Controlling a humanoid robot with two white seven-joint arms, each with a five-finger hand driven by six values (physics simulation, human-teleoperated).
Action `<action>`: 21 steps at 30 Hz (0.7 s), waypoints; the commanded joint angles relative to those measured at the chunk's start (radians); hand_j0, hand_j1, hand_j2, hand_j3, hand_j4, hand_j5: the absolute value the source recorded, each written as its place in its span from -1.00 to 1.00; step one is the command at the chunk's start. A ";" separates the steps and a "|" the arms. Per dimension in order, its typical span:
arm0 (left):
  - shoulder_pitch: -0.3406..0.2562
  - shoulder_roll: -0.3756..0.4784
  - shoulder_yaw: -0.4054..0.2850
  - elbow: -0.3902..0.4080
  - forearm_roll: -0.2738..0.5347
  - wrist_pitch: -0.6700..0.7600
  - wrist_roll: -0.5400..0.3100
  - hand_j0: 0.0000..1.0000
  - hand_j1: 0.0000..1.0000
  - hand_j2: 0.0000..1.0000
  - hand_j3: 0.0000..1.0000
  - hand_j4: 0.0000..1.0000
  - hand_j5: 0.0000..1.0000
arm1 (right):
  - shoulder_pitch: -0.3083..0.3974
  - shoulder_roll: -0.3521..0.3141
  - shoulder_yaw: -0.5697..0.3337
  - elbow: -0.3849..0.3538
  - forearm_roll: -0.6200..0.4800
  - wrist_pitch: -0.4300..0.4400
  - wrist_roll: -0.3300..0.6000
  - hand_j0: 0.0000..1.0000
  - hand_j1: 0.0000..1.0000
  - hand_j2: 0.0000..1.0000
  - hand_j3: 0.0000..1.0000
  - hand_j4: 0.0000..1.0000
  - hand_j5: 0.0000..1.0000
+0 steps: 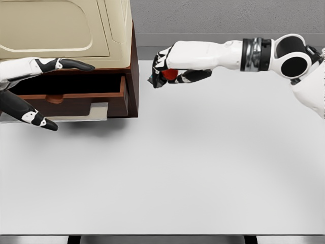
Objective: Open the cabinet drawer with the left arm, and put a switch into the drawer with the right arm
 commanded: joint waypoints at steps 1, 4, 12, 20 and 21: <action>-0.002 -0.039 0.000 0.001 0.008 0.002 0.000 1.00 1.00 1.00 1.00 1.00 1.00 | 0.000 0.014 0.000 0.000 -0.018 0.003 0.000 0.03 0.03 0.03 0.03 0.03 0.03; -0.018 -0.070 0.002 0.000 0.008 0.002 0.000 1.00 1.00 1.00 1.00 1.00 1.00 | -0.011 0.047 0.012 0.001 -0.018 0.008 0.000 0.03 0.03 0.03 0.03 0.03 0.03; -0.025 -0.096 0.000 0.001 0.008 0.002 0.000 1.00 1.00 1.00 1.00 1.00 1.00 | -0.037 0.090 0.029 0.001 -0.018 0.049 0.000 0.03 0.03 0.03 0.03 0.03 0.03; -0.018 0.053 0.006 0.000 0.019 0.002 0.000 1.00 1.00 1.00 1.00 1.00 1.00 | -0.060 0.123 0.040 0.006 -0.020 0.077 0.000 0.03 0.03 0.03 0.03 0.03 0.03; -0.020 0.060 0.006 0.000 0.023 0.002 0.000 1.00 1.00 1.00 1.00 1.00 1.00 | -0.066 0.124 0.043 0.007 -0.020 0.078 0.000 0.03 0.03 0.03 0.03 0.03 0.03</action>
